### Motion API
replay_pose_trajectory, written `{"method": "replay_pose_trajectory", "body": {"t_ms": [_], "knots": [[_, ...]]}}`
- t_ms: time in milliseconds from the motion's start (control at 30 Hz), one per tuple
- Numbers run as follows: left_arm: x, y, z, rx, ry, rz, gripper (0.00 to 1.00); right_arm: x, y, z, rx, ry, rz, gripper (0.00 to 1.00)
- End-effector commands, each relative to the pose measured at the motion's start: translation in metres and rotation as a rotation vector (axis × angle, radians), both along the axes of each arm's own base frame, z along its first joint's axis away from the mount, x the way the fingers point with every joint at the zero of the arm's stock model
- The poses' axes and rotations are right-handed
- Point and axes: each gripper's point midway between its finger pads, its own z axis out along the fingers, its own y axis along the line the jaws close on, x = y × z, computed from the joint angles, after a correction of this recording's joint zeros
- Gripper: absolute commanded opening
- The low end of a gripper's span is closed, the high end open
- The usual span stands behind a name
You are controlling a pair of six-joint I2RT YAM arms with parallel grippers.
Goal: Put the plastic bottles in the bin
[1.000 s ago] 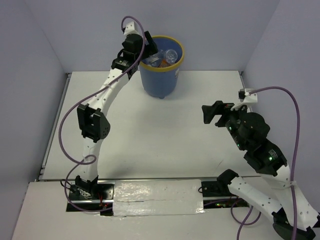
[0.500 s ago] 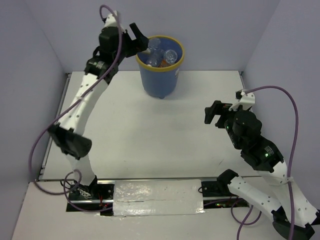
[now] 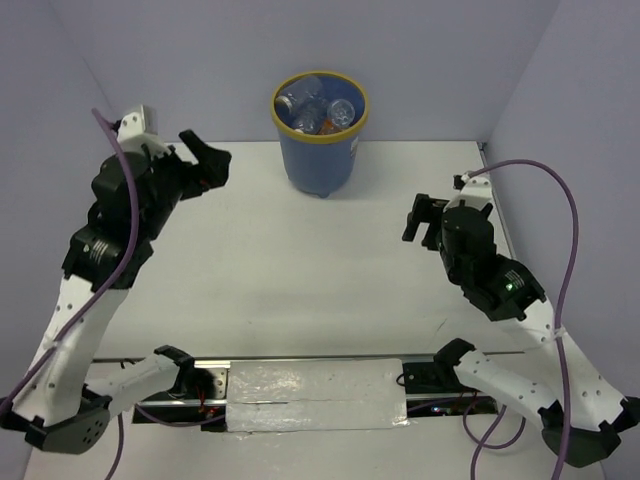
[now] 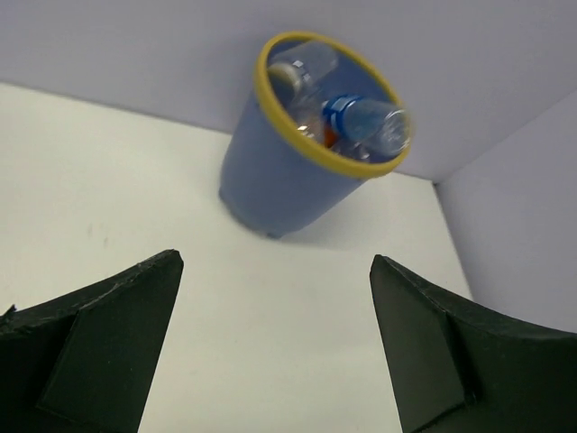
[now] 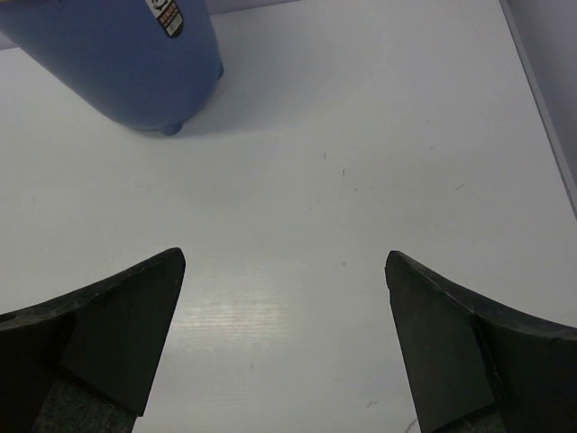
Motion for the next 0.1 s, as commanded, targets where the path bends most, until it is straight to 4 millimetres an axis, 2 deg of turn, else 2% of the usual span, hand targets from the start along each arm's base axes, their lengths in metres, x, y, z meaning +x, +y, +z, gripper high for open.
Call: {"method": "replay_pose_trajectory", "body": {"t_ms": [0,33,67], "knots": [[-0.020,0.025,-0.021,0.023,0.026,0.083,0.99,0.003,-0.005,0.012,0.019,-0.037,-0.048,1.00],[-0.032,0.031,-0.019,0.014,0.010,0.094,0.99,0.004,-0.004,0.010,0.015,-0.029,-0.045,1.00],[-0.036,0.036,-0.025,0.026,0.030,0.109,0.99,0.005,-0.003,0.008,0.016,-0.021,-0.051,1.00]]}}
